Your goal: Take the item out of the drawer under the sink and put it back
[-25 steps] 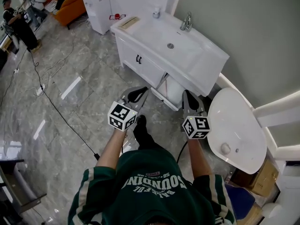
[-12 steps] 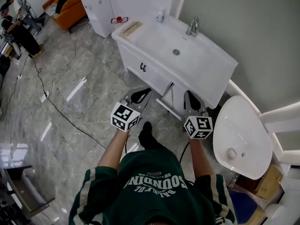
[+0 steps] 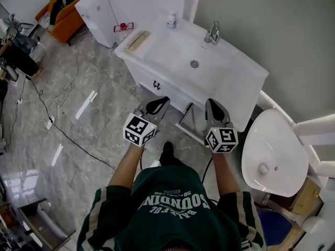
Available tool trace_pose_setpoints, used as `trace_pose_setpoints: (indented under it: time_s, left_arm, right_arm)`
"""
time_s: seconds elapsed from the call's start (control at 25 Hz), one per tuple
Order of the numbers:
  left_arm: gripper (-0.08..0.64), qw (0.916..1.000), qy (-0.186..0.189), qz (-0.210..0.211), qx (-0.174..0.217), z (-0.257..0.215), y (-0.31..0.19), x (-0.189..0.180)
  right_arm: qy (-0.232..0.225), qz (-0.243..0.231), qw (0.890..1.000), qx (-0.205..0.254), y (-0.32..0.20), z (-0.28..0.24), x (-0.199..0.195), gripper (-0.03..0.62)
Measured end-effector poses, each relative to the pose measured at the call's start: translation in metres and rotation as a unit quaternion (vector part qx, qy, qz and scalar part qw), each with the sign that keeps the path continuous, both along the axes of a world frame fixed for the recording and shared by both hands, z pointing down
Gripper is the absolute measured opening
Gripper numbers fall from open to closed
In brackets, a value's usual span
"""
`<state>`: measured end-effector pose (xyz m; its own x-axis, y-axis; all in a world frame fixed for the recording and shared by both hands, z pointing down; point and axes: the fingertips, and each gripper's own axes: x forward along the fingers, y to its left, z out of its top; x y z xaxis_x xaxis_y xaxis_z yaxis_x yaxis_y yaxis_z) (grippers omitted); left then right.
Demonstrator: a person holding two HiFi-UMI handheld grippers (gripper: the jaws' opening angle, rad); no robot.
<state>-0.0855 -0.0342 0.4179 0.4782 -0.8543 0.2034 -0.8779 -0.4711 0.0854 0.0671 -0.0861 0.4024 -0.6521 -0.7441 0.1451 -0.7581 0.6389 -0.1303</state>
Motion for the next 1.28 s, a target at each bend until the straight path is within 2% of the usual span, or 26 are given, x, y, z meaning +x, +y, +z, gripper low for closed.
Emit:
trace_pose_setpoints:
  time_s: [0.28,0.64,1.04,1.28]
  left_arm:
    - [0.071,0.9997,0.002,0.026,-0.003,0.003,-0.05,-0.012]
    - [0.072,0.9965,0.019,0.08,-0.011,0.016,-0.088,-0.006]
    - [0.071,0.986,0.028,0.163,-0.019,0.021,-0.128,-0.013]
    - [0.071,0.9795,0.036,0.196,-0.028,0.031,-0.135,-0.005]
  right_arm:
    - [0.009,0.018,1.0,-0.014,-0.036,0.01,-0.01,0.002]
    - [0.028,0.064,0.997,-0.026,-0.048,0.021,-0.008,0.002]
    - [0.034,0.145,0.988,-0.034,-0.065,0.02,-0.019,0.002]
    - [0.043,0.177,0.982,-0.045,-0.059,0.027,-0.012,0.002]
